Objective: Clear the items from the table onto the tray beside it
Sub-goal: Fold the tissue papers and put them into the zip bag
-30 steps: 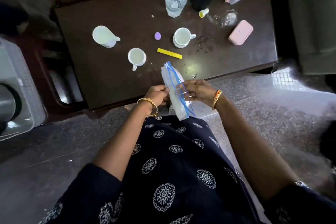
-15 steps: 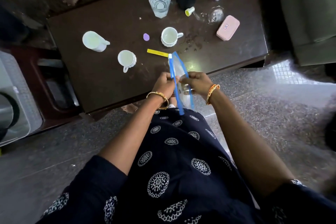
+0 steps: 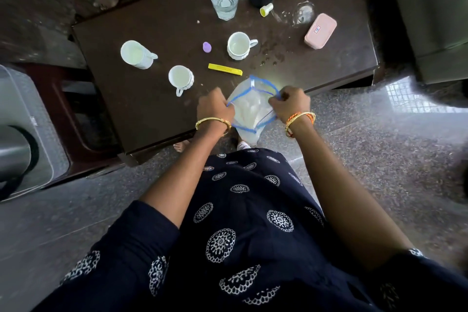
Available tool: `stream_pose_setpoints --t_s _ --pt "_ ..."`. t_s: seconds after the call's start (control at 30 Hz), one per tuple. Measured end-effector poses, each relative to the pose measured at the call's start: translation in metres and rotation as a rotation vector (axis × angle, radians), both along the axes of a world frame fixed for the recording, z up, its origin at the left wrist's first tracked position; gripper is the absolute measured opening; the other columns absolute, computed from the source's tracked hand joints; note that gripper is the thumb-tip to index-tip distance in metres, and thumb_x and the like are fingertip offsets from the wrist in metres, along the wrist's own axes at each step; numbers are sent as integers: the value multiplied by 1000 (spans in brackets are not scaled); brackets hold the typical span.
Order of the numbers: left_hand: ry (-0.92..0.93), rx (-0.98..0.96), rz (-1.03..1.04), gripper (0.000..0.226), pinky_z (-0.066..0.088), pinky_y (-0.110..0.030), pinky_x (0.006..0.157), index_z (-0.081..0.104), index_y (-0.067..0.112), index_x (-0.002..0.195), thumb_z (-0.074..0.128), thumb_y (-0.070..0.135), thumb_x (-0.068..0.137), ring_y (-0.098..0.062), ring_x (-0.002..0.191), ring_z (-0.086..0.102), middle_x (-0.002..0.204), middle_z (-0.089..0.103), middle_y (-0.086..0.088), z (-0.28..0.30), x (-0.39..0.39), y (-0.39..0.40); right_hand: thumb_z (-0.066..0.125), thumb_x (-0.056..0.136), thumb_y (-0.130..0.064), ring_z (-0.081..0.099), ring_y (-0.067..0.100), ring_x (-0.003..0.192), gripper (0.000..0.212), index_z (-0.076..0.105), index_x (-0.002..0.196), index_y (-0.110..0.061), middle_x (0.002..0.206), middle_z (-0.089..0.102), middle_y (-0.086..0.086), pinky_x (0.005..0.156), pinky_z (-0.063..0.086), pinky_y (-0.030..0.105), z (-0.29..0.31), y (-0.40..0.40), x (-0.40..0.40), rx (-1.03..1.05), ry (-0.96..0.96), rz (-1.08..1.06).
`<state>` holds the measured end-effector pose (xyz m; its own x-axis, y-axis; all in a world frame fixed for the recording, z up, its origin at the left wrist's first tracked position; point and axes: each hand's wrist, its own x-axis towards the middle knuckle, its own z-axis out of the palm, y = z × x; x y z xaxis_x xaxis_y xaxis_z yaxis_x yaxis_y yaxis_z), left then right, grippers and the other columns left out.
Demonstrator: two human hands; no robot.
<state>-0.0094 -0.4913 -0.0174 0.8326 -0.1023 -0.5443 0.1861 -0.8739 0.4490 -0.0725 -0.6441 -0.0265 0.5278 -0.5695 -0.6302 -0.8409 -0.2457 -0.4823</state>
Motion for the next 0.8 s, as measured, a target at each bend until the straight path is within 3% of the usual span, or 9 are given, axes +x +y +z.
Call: stream_pose_setpoints --t_s 0.1,0.13,0.23,0.37,0.47,0.53,0.63,0.73,0.8 --pt "-30 44 50 7 49 -37 73 59 3 81 60 8 75 -37 88 63 92 70 -17 0 3 10 57 74 -10 60 38 79 13 65 82 -5 82 68 21 66 43 29 5 0 -6 -144 -62 -31" --pt "-30 20 45 3 50 -37 72 57 6 75 60 6 74 -36 87 63 90 70 -16 -1 4 10 57 74 -10 60 38 79 13 65 83 -5 83 69 20 66 43 30 6 1 -6 -164 -73 -10" --pt "-8 -128 67 30 51 -35 72 38 18 56 58 3 72 -27 80 63 79 65 -11 1 3 5 56 75 -8 58 37 81 13 61 87 -5 89 67 18 64 39 30 9 5 -7 -221 -114 57" --pt "38 -238 127 35 33 -13 53 33 20 56 59 6 74 -8 59 47 62 49 4 2 2 0 61 76 -10 47 27 73 25 47 97 -9 102 56 10 60 33 32 18 12 -8 -281 -196 70" --pt "48 -264 157 33 33 -5 45 36 22 57 60 9 76 -4 52 39 58 43 8 2 1 -1 62 78 -7 51 32 81 25 46 96 -7 106 48 13 59 35 32 25 18 -7 -346 -284 150" --pt "39 -265 175 34 33 -2 43 36 23 57 60 9 77 -5 52 39 57 43 8 2 1 -2 62 79 -7 50 34 84 20 48 93 -6 103 48 15 59 38 33 28 22 -7 -404 -305 197" --pt "31 -254 208 35 32 -5 43 35 23 56 61 13 78 -6 51 40 56 43 8 1 0 -4 58 83 -13 46 32 68 13 48 91 -9 82 58 10 56 34 32 32 28 -5 -396 -269 188" --pt "50 -244 235 36 36 -20 60 36 22 58 62 21 82 -16 60 47 59 45 8 -1 -2 -8 55 82 -15 43 28 60 13 43 79 -13 57 47 -4 56 30 28 38 35 0 -270 -247 39" --pt "60 -257 252 36 36 -23 65 35 22 59 62 23 83 -22 67 47 60 46 6 -1 -5 -11 55 82 -16 54 26 54 22 38 69 -13 53 45 -4 48 37 27 43 38 4 -133 -260 -90"
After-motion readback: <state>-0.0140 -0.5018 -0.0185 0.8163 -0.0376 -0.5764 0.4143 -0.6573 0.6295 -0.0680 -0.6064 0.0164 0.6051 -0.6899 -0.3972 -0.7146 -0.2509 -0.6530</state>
